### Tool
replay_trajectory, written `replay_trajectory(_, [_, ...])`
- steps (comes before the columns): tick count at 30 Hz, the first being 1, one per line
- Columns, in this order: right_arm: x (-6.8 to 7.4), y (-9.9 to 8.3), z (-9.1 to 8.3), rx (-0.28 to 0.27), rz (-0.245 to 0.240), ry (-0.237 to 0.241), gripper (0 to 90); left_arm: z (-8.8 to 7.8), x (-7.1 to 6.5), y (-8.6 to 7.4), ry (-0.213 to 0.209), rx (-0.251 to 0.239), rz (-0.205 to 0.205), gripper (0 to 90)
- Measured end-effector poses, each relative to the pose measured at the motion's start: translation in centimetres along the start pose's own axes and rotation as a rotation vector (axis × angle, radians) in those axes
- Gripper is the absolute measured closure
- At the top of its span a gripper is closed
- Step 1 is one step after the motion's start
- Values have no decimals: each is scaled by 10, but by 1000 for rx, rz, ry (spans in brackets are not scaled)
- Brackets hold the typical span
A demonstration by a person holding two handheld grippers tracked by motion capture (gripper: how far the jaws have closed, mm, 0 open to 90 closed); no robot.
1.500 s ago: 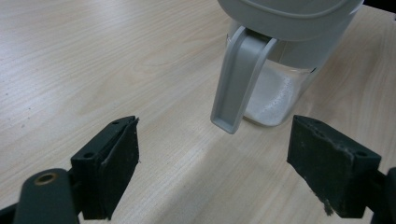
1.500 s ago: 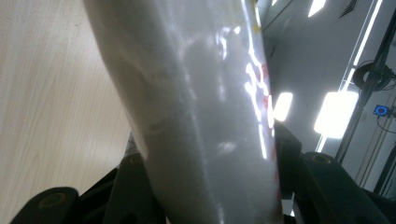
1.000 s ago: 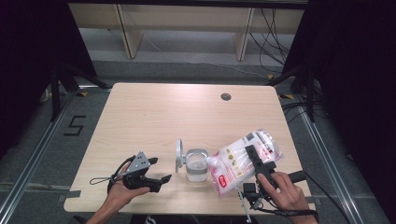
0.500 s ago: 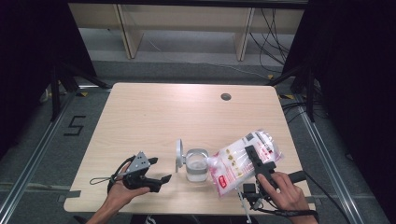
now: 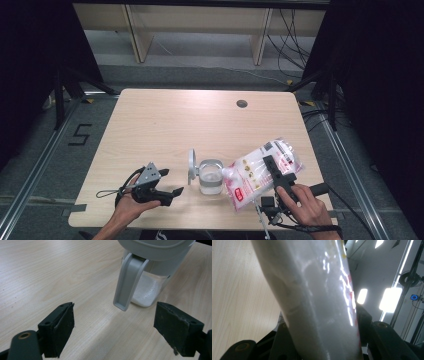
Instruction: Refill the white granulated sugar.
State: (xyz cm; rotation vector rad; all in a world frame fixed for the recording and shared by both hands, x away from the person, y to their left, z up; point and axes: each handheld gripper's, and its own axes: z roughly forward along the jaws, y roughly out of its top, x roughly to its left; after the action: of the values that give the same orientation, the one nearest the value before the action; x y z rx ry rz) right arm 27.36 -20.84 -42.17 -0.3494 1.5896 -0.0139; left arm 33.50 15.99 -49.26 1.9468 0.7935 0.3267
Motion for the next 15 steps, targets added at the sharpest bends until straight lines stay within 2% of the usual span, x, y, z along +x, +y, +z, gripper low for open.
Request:
replay_trajectory(1, [0,0,0,1,0,1,588,0,0,0,0,0,0,162])
replay_trajectory(4, [-2,-1,0,-3,-41,-3,588,0,0,0,1,-1,1,163])
replay_trajectory(6, [-2,-1,0,-4,-41,-2,589,0,0,0,2,-1,-5,163])
replay_trajectory(7, [0,-1,0,0,-25,3,589,0,0,0,2,-2,-5,163])
replay_trajectory(8, [-2,-1,0,-4,-43,-2,589,0,0,0,-4,-3,-5,162])
replay_trajectory(10, [0,-1,0,5,-14,0,589,0,0,0,2,-1,-5,163])
replay_trajectory(11, [-2,-1,0,-3,-42,-2,589,0,0,0,1,-1,-5,163])
replay_trajectory(13, [-3,-1,1,-10,-50,-4,589,0,0,0,-2,-3,-2,163])
replay_trajectory(14, [-3,0,1,-9,-48,-3,589,0,0,0,-3,-4,-4,162])
replay_trajectory(15, [0,0,0,-1,-8,-1,589,0,0,0,-3,-4,-4,163])
